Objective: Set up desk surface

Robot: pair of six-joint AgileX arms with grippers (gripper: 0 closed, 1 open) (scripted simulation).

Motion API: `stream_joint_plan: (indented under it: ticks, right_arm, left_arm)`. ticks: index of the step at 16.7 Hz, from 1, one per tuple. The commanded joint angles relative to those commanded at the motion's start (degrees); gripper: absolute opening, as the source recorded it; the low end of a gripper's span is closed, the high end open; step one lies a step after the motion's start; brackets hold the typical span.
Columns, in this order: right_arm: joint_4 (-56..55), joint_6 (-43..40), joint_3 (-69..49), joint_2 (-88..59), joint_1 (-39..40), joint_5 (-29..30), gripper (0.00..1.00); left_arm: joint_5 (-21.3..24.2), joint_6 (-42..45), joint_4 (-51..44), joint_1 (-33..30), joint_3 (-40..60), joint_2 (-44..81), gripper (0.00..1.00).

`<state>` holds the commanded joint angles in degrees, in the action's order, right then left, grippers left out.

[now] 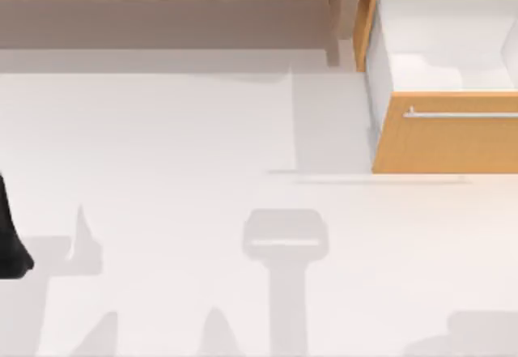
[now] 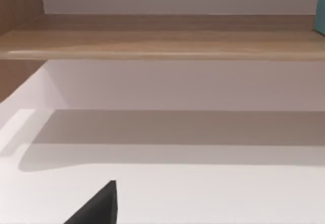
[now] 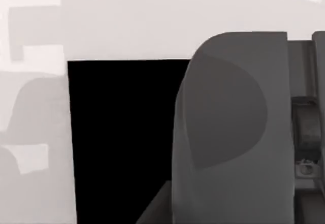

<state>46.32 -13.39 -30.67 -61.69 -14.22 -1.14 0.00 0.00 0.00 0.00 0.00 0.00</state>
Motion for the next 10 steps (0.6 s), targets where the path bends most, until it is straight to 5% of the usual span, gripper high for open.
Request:
stream_joint_plan:
  ticks: [10]
  right_arm:
    - [-1.01, 0.04, 2.85, -2.13, -0.01, -0.02, 0.0]
  left_arm:
    - [0.0, 0.0, 0.0, 0.0, 0.0, 0.0, 1.0]
